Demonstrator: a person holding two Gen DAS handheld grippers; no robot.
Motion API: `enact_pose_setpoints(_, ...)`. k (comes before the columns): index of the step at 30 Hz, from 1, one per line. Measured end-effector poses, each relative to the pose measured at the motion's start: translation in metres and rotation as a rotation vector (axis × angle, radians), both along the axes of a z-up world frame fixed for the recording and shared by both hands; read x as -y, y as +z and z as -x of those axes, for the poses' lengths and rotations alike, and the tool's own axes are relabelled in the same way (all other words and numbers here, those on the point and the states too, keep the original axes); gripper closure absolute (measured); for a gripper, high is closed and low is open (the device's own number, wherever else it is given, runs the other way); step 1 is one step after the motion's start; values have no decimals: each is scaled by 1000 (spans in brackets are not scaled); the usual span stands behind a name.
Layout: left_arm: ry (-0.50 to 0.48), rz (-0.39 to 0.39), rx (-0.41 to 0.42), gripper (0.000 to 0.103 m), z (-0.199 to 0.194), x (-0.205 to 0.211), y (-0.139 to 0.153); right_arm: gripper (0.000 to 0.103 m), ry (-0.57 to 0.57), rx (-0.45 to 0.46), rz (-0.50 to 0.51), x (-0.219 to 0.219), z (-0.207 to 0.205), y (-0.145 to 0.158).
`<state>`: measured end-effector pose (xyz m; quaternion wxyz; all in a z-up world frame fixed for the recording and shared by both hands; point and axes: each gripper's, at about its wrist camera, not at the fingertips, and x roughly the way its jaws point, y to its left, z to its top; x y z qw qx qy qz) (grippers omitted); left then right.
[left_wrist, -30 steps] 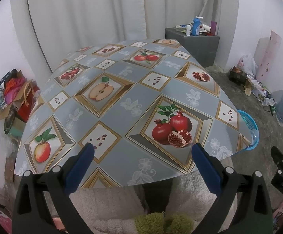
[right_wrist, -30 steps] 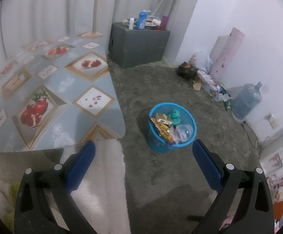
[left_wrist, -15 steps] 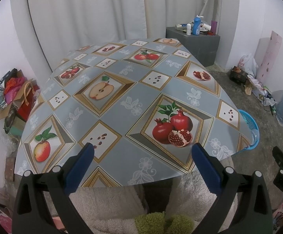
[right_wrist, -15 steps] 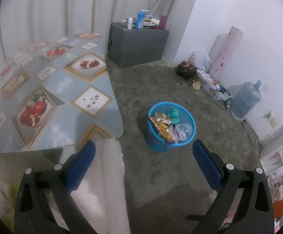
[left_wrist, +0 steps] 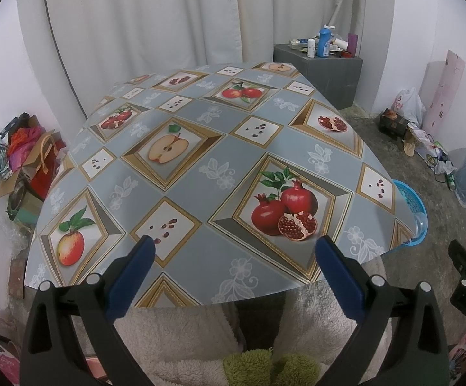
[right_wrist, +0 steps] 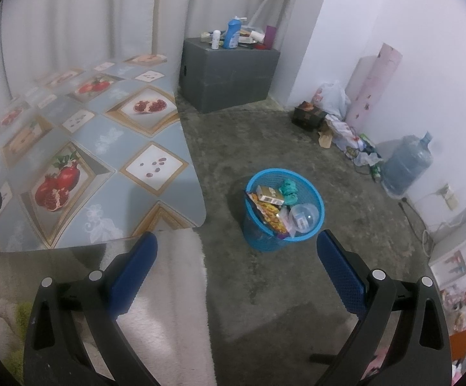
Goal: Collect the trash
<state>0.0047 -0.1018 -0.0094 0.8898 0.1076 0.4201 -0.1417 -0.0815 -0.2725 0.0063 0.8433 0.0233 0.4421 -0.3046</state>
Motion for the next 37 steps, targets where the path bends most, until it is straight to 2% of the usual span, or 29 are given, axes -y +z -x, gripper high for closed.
enact_pose_setpoints(37,-2,1,-5,5,-2,-1,1,8,9,3,1,-7,-7,0)
